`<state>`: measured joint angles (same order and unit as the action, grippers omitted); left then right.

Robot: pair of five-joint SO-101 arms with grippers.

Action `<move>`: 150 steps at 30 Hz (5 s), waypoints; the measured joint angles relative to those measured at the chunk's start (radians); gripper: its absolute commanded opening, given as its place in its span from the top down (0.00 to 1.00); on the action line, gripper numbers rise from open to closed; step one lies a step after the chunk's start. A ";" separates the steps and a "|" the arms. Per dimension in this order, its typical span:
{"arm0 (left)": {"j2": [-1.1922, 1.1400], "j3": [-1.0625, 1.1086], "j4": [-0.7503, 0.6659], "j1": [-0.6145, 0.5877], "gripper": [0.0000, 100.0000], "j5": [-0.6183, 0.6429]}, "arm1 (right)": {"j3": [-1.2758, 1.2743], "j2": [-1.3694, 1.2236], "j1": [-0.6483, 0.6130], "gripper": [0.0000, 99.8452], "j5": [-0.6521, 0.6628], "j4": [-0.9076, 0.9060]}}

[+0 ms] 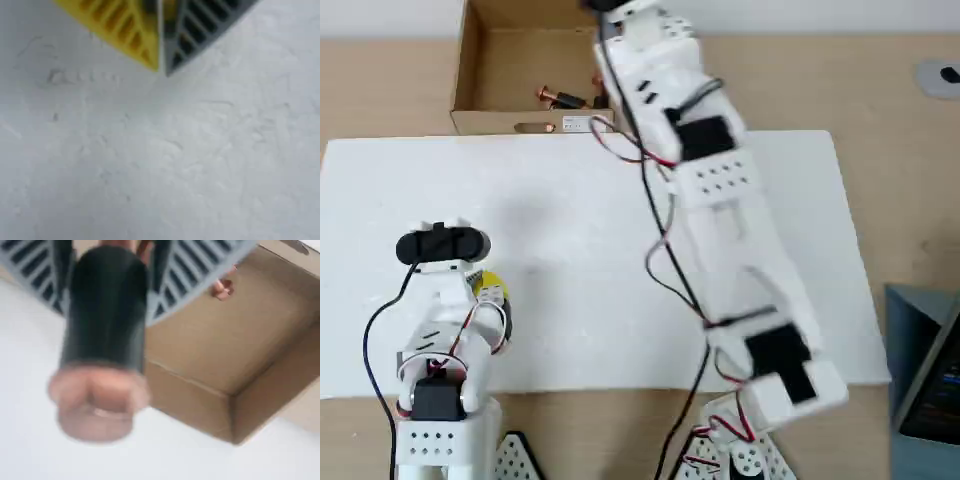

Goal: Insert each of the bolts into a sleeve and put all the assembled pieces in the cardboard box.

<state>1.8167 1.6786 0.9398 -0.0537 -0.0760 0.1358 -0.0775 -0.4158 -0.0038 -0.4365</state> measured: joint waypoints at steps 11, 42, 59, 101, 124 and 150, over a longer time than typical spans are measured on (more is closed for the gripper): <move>0.000 0.000 0.000 0.000 1.00 0.000 | 0.233 -0.376 -0.034 0.99 0.002 0.103; 0.000 0.000 0.000 0.000 1.00 0.000 | 0.888 -0.931 -0.040 0.86 0.072 -0.074; 0.000 0.000 0.000 0.000 1.00 0.000 | 1.358 -0.931 -0.040 0.99 0.118 -0.417; 0.000 0.000 0.000 0.000 1.00 0.000 | 0.723 0.253 0.267 0.99 0.094 -1.330; 0.000 0.000 0.000 0.000 1.00 0.000 | -1.053 1.290 0.269 0.99 0.094 -0.707; 0.000 0.000 0.000 0.000 1.00 0.000 | -1.827 1.881 0.269 0.99 0.094 -0.588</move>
<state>1.8167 1.6786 0.9398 -0.0537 -0.0760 -1.6916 1.8036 -0.1473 0.0898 -1.0242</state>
